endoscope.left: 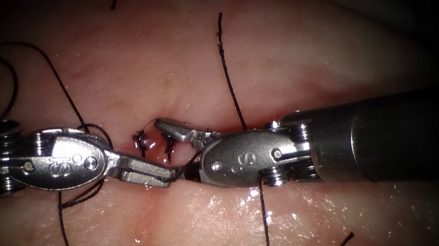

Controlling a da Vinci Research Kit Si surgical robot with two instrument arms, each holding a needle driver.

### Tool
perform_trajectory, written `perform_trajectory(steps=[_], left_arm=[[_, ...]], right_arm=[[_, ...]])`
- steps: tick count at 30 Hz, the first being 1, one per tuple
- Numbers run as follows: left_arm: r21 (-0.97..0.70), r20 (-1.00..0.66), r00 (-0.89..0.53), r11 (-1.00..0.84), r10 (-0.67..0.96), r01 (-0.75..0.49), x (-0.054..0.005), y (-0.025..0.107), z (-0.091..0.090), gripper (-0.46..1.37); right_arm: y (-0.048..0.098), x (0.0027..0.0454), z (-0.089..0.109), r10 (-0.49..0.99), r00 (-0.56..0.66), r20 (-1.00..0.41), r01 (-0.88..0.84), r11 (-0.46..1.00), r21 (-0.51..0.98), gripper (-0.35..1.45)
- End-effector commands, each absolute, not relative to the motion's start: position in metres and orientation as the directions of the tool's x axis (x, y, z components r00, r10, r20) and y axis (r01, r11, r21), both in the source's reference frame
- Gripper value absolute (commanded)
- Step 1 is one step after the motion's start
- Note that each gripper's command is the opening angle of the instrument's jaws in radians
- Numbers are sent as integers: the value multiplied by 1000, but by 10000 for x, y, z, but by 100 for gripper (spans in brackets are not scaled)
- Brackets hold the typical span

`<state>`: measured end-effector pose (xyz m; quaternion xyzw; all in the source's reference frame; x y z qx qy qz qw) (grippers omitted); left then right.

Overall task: Wound Closure
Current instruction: Cut the suture with the right hand

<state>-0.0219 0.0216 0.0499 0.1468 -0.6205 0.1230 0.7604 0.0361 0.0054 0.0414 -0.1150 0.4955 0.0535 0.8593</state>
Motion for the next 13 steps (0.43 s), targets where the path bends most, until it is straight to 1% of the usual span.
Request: perform_trajectory(steps=[1, 9, 13], left_arm=[[69, 980, 199, 928, 6, -367, -218, 216, 499, -35], [69, 980, 199, 928, 6, -367, -218, 215, 499, -35], [68, 980, 199, 928, 7, -367, -218, 214, 499, -35]], right_arm=[[54, 361, 415, -21, 508, -861, -208, 967, -146, 105], [54, 364, 418, -22, 510, -860, -210, 966, -149, 104], [54, 364, 418, -21, 511, -859, -210, 966, -149, 98]])
